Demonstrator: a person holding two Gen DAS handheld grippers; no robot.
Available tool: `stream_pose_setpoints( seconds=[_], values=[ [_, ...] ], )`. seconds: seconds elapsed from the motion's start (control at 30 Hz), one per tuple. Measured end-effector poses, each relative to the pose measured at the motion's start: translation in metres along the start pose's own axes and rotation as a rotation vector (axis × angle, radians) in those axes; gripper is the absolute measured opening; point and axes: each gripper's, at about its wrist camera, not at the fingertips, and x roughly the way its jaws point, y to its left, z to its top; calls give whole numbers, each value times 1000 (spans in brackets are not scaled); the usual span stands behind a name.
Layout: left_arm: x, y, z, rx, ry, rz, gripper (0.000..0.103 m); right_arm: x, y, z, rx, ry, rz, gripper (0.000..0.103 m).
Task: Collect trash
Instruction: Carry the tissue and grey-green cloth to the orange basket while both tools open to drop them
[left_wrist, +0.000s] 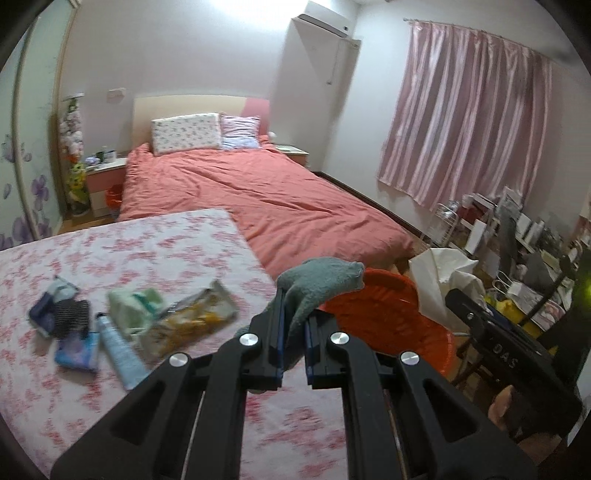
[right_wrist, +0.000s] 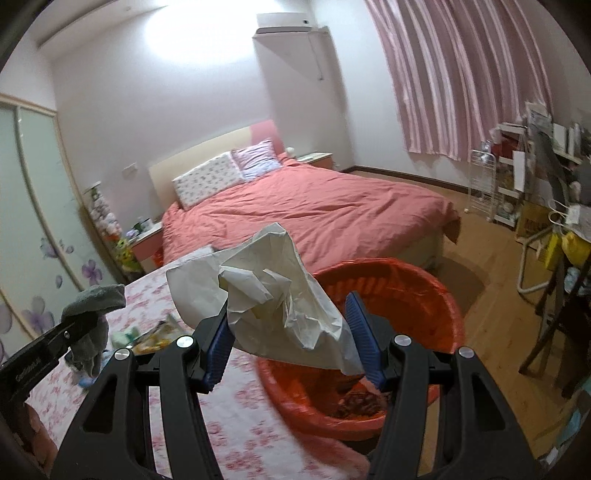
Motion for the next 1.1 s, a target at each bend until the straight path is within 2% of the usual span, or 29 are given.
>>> stream_pose_setpoints(
  seconds=[0.33, 0.47, 0.57, 0.63, 0.8, 1.03, 1.1],
  values=[
    [63, -64, -2, 61, 71, -129, 10, 24, -43, 8, 88, 7, -63, 59],
    [93, -81, -8, 74, 110, -146, 12, 35, -61, 13, 123, 12, -73, 63],
    [114, -87, -13, 76, 148, -146, 29, 45, -67, 11, 132, 33, -75, 70],
    [123, -84, -17, 73, 160, -129, 44, 49, -71, 8, 129, 47, -84, 73],
    [127, -61, -22, 60, 167, -67, 57, 51, -79, -1, 151, 78, -98, 76],
    [103, -20, -27, 54, 124, 48, 86, 47, -62, -3, 116, 96, -116, 79],
    [93, -3, -30, 36, 118, 83, 88, 46, -52, -4, 95, 104, -107, 80]
  ],
)
